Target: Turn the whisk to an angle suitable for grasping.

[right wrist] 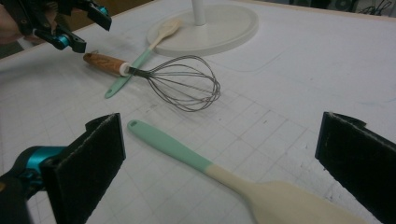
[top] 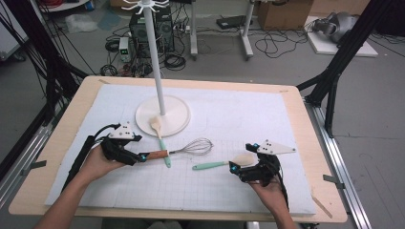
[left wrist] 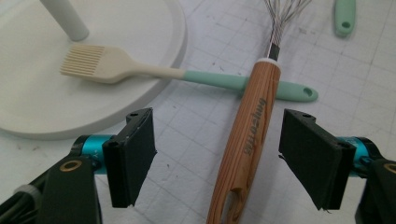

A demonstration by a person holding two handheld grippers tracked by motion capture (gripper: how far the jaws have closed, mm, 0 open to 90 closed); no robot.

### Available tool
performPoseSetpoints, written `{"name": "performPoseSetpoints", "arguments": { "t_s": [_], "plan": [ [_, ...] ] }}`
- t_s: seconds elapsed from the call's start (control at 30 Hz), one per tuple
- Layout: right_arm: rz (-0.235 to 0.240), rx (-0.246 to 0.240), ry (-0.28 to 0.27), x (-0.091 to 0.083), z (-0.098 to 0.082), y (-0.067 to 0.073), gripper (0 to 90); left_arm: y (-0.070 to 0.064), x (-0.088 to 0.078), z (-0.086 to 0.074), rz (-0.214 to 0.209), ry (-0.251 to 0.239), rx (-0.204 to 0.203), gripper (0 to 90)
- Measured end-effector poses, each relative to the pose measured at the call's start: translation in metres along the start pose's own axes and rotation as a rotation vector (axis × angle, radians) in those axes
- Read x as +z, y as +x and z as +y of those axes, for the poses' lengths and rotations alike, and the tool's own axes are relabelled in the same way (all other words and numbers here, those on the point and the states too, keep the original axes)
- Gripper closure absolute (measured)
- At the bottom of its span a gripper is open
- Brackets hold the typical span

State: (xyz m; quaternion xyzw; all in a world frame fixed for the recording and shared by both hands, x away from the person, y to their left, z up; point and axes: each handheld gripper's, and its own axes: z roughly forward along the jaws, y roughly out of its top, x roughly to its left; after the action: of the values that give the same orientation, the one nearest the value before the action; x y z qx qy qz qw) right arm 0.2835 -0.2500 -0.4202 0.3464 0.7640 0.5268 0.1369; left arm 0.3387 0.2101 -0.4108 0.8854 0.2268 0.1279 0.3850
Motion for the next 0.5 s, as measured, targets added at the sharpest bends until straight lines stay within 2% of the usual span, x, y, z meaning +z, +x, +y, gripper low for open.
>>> {"name": "performPoseSetpoints", "arguments": {
  "t_s": [0.07,0.13,0.2,0.23,0.37,0.5],
  "plan": [
    [0.0,-0.002,-0.001,0.0,0.0,0.0,0.1,0.0,0.002,-0.001,-0.007,0.006,0.001,32.9],
    [0.0,-0.002,0.0,0.0,0.0,0.0,0.1,0.0,0.006,-0.001,-0.022,0.029,0.019,36.5],
    [-0.002,0.001,0.002,0.0,0.0,0.0,0.1,0.0,0.007,-0.001,-0.027,0.037,0.02,37.6],
    [-0.001,0.002,0.002,0.0,0.0,0.0,0.1,0.0,0.009,-0.002,-0.039,0.042,0.023,42.1],
    [-0.001,0.003,0.003,0.0,0.0,0.0,0.1,0.0,0.011,-0.003,-0.051,0.054,0.026,46.0],
    [0.0,-0.003,0.001,0.001,0.0,0.0,0.1,-0.001,0.013,-0.003,-0.081,0.075,0.044,49.8]
  ]
}}
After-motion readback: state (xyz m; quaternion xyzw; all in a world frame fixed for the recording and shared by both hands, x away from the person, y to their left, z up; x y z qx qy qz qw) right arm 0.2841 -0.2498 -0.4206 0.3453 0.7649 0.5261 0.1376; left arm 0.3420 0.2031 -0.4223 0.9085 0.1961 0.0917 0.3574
